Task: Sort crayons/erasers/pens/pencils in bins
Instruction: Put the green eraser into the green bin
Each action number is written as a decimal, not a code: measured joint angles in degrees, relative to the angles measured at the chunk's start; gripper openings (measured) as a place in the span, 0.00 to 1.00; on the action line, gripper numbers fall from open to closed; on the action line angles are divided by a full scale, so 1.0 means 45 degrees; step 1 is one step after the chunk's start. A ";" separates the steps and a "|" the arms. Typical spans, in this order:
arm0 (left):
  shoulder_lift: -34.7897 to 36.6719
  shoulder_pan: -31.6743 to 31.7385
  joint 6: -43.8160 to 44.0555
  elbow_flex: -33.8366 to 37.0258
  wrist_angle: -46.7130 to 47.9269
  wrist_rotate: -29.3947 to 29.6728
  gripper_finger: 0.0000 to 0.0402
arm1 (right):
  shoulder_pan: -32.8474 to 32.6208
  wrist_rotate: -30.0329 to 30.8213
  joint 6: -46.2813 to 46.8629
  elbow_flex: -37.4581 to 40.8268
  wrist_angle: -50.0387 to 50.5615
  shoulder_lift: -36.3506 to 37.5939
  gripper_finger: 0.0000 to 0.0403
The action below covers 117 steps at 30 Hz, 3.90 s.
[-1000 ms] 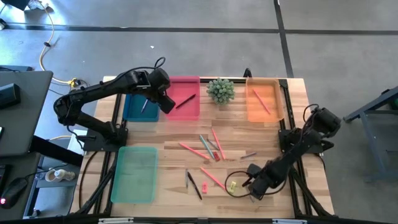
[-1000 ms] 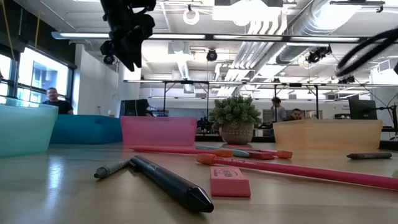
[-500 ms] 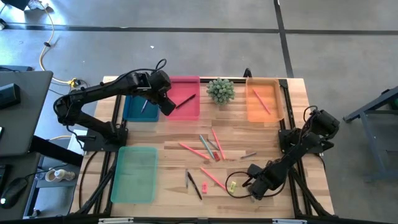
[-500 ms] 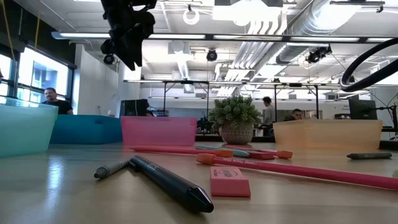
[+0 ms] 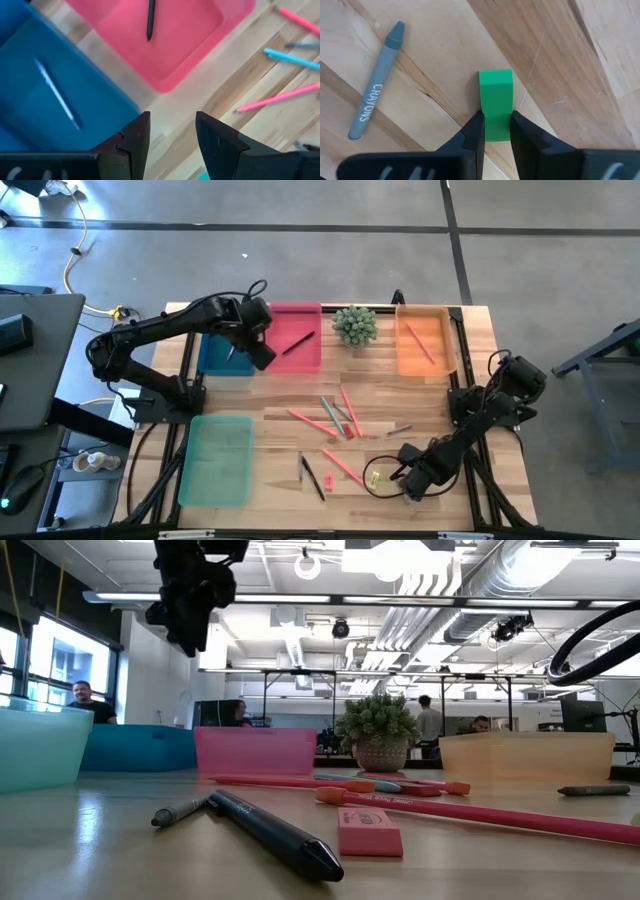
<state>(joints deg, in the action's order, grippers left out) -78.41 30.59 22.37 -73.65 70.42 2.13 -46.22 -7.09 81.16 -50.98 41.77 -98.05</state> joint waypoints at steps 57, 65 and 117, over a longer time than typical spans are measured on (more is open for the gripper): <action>0.0000 -0.3342 0.2542 0.0005 -0.4548 -0.2433 0.36 | 0.5612 0.7703 -0.5367 -0.6421 -0.0150 -0.0036 0.14; 0.0000 -0.3507 0.3133 0.0005 -0.5946 -0.2398 0.36 | 0.6639 0.7698 -0.8289 -0.6421 -0.1096 -0.0031 0.14; -0.0389 -0.3492 0.4800 0.0010 -0.7561 -0.1627 0.09 | 0.8441 0.8665 -1.4376 -0.6421 -0.6036 -0.0021 0.14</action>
<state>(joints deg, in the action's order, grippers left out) -80.16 14.87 43.97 -73.60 36.39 -5.19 -8.23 31.90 16.47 -79.88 14.61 -98.15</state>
